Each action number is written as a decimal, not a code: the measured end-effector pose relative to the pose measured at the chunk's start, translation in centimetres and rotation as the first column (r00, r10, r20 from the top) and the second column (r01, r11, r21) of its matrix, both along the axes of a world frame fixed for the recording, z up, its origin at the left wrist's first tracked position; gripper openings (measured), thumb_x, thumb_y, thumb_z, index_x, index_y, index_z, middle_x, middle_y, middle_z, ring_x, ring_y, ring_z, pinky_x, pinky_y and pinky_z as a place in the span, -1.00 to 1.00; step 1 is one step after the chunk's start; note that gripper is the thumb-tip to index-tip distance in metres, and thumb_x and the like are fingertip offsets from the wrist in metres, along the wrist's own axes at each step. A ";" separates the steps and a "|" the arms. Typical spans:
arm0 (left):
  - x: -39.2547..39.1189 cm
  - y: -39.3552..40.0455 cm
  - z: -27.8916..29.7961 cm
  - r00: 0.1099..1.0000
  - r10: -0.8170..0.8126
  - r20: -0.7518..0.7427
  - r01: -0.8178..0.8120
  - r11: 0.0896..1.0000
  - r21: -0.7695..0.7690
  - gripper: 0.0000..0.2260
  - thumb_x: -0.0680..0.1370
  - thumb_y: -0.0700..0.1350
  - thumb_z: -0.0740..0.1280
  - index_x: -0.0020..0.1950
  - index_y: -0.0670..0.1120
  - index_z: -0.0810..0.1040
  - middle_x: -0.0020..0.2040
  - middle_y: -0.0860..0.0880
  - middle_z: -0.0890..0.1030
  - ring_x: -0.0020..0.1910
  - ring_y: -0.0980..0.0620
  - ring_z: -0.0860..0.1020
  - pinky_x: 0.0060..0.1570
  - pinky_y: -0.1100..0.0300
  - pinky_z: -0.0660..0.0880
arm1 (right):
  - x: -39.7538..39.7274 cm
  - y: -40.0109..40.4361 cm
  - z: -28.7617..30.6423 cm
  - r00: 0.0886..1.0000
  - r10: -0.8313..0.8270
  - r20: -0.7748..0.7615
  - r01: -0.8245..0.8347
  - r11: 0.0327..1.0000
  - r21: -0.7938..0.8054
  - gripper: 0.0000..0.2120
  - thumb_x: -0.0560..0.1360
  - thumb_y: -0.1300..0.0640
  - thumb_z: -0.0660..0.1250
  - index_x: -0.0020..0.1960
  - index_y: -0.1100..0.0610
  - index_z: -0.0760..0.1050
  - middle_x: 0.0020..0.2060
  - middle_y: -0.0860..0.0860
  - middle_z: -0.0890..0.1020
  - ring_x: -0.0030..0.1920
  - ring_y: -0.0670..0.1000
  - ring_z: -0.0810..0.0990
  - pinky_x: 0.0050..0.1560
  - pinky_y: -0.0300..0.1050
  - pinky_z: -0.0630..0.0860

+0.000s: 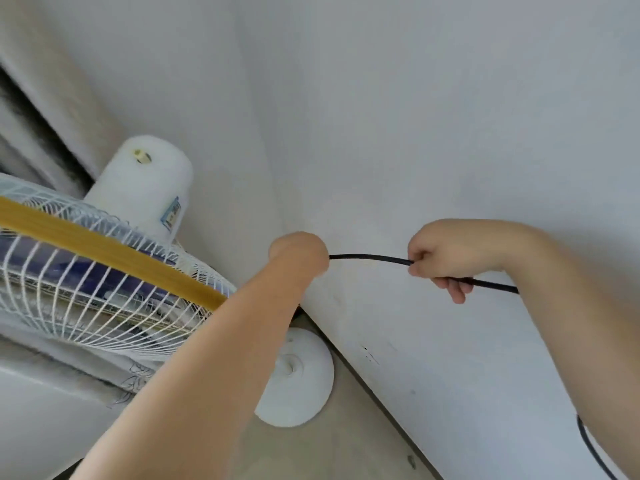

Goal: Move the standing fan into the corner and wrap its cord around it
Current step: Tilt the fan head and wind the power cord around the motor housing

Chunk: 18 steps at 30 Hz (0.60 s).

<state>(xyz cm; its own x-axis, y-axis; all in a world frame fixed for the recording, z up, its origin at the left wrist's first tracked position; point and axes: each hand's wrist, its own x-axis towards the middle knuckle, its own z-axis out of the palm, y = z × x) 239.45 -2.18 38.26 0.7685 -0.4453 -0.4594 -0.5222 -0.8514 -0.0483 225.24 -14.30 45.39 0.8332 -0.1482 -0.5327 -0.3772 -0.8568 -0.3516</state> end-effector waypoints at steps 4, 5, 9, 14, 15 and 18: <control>2.1 2.5 5.3 0.993 -0.061 -0.097 0.071 0.992 0.107 -0.75 0.52 -0.10 0.20 -0.36 -0.12 0.41 -0.40 -0.04 0.44 -0.43 0.03 0.44 -0.29 0.22 0.41 | 0.6 0.5 2.9 0.989 0.068 0.129 -0.059 0.996 -0.068 -0.71 0.50 0.07 0.18 -0.38 0.12 0.36 -0.76 -0.13 0.48 -0.70 -0.17 0.41 -0.48 -0.30 0.38; 2.4 3.1 6.4 0.984 -0.061 -0.165 0.084 0.986 0.141 -0.73 0.52 -0.05 0.20 -0.36 -0.10 0.41 -0.39 -0.04 0.46 -0.43 0.04 0.46 -0.32 0.23 0.40 | 0.8 0.6 3.4 0.983 0.078 0.163 -0.067 0.995 -0.069 -0.71 0.50 0.05 0.18 -0.37 0.12 0.37 -0.76 -0.15 0.47 -0.71 -0.18 0.39 -0.53 -0.36 0.36; 4.3 5.9 10.9 0.959 -0.031 -0.282 0.090 0.976 0.198 -0.80 0.55 -0.01 0.14 -0.24 -0.01 0.43 -0.25 -0.01 0.53 -0.22 0.06 0.54 -0.02 0.13 0.45 | 3.0 1.3 5.5 0.930 0.094 0.356 -0.091 0.996 -0.025 -0.78 0.48 0.03 0.20 -0.28 0.11 0.46 -0.76 -0.10 0.43 -0.68 -0.16 0.32 -0.59 -0.42 0.27; 7.0 8.3 14.6 0.948 0.037 -0.317 0.032 0.977 0.211 -0.83 0.57 -0.05 0.11 -0.16 -0.02 0.43 0.04 -0.18 0.61 -0.11 -0.03 0.57 0.11 0.08 0.43 | 7.1 2.8 6.6 0.834 0.014 0.551 -0.120 0.980 0.156 -0.80 0.48 0.09 0.23 -0.32 0.02 0.44 -0.75 -0.12 0.45 -0.67 -0.16 0.34 -0.61 -0.47 0.26; 7.5 8.6 15.1 0.945 0.033 -0.324 0.029 0.982 0.185 -0.84 0.57 -0.06 0.11 -0.16 -0.04 0.42 0.09 -0.22 0.61 -0.12 -0.03 0.58 0.12 0.07 0.44 | 8.1 3.1 6.9 0.805 0.004 0.594 -0.122 0.980 0.158 -0.80 0.48 0.10 0.24 -0.33 0.01 0.44 -0.75 -0.13 0.45 -0.67 -0.16 0.34 -0.61 -0.48 0.25; 9.5 9.3 17.4 0.951 -0.011 -0.310 0.065 0.985 0.163 -0.85 0.56 -0.09 0.10 -0.16 -0.06 0.39 0.12 -0.27 0.59 -0.07 -0.08 0.58 0.10 0.09 0.43 | 11.5 4.0 7.9 0.679 -0.060 0.732 -0.149 0.965 0.217 -0.78 0.46 0.14 0.26 -0.35 -0.03 0.44 -0.69 -0.18 0.48 -0.65 -0.18 0.36 -0.61 -0.50 0.24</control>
